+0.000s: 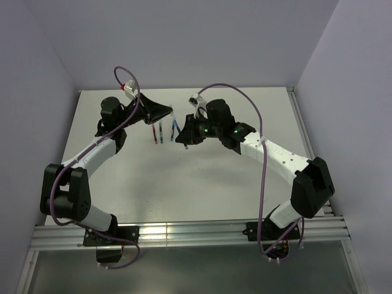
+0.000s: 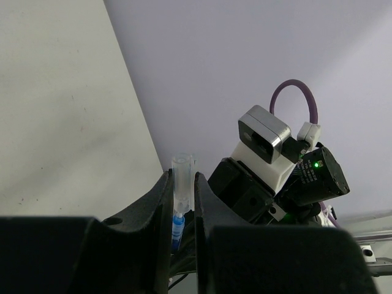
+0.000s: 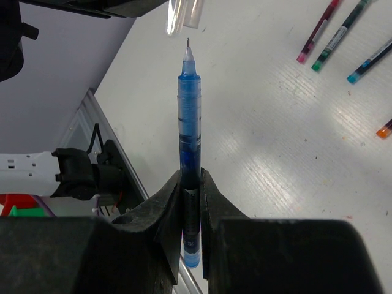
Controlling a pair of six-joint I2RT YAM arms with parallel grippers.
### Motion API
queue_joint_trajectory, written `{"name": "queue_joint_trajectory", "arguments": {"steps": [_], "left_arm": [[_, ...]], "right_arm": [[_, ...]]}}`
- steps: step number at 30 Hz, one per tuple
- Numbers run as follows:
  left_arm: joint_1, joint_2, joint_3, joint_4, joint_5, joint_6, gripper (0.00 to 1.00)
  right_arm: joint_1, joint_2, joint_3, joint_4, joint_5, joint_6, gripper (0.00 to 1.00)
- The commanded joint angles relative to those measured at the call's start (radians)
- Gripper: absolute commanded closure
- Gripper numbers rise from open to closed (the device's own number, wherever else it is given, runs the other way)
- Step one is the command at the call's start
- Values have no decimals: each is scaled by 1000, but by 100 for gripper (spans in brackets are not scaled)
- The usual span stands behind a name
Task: Insert the pens into the pen caps
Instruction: Insert the pen cap onto the pen.
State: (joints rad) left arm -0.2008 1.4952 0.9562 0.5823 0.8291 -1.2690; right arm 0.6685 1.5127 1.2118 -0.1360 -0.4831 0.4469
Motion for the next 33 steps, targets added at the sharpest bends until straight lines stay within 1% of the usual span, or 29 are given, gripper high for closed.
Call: {"name": "queue_joint_trajectory", "arguments": {"steps": [1, 7, 28, 33], "left_arm": [[-6, 8, 16, 59, 22, -3, 100], [-14, -1, 19, 24, 16, 25, 100], [-28, -6, 7, 48, 31, 10, 100], [-52, -18, 7, 36, 15, 13, 100]], "right_arm": [[-7, -45, 28, 18, -8, -16, 100], [-7, -49, 28, 21, 0, -17, 100], [-24, -52, 28, 24, 11, -7, 100], [-27, -51, 28, 33, 20, 1, 100]]}}
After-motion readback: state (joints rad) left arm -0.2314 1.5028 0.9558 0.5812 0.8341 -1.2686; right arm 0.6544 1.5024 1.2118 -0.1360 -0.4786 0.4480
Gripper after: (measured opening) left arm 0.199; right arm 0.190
